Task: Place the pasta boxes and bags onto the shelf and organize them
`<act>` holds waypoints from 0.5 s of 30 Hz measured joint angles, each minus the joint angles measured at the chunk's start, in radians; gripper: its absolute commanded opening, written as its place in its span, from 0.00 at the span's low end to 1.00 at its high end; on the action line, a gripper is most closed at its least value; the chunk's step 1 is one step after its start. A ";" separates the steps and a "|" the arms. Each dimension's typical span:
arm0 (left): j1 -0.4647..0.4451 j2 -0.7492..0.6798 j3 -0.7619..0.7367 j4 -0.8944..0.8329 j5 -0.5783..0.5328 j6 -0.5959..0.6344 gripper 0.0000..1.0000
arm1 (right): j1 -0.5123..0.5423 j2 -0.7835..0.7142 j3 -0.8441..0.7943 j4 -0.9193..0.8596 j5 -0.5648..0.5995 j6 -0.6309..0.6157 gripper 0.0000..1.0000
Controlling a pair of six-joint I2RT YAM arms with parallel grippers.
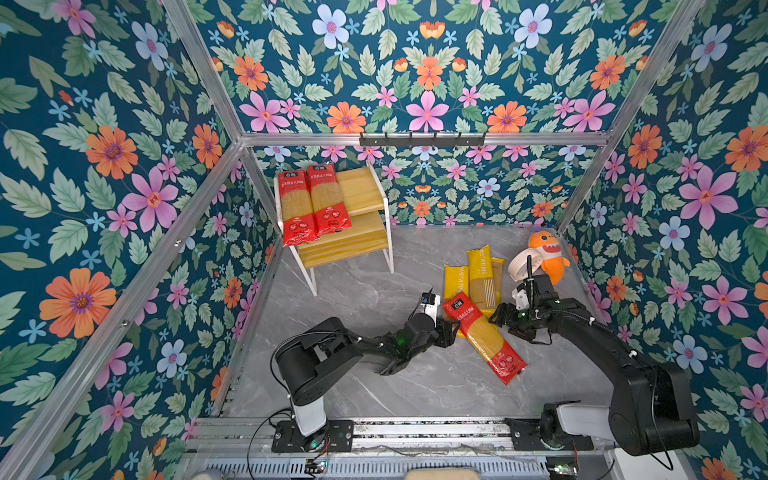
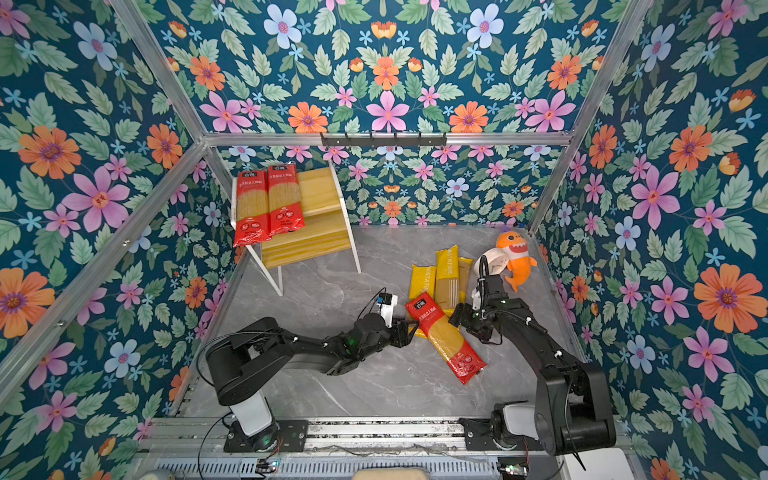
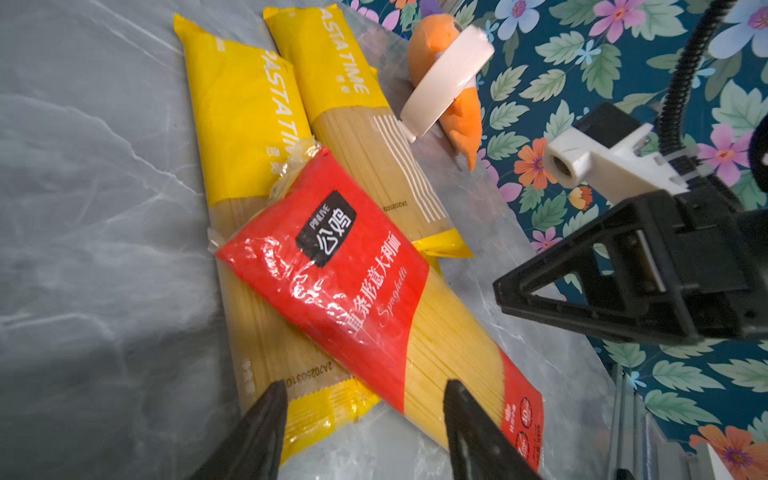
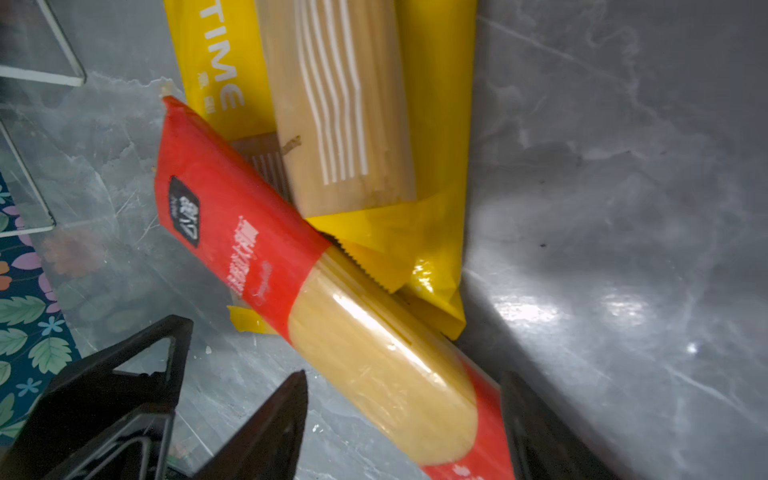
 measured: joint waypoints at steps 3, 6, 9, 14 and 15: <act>-0.002 0.047 0.036 0.000 0.028 -0.026 0.62 | 0.000 0.028 -0.024 0.021 -0.048 0.000 0.74; -0.002 0.086 0.076 0.000 0.051 -0.044 0.62 | -0.001 0.032 -0.055 0.047 -0.101 0.008 0.72; 0.007 0.127 0.119 0.000 0.063 -0.044 0.61 | 0.016 0.032 -0.068 0.057 -0.146 0.026 0.72; 0.063 0.179 0.177 0.007 0.115 -0.067 0.61 | 0.052 0.051 -0.059 0.056 -0.234 0.025 0.74; 0.074 0.179 0.182 0.006 0.122 -0.066 0.61 | 0.052 0.062 -0.050 0.050 -0.246 0.017 0.74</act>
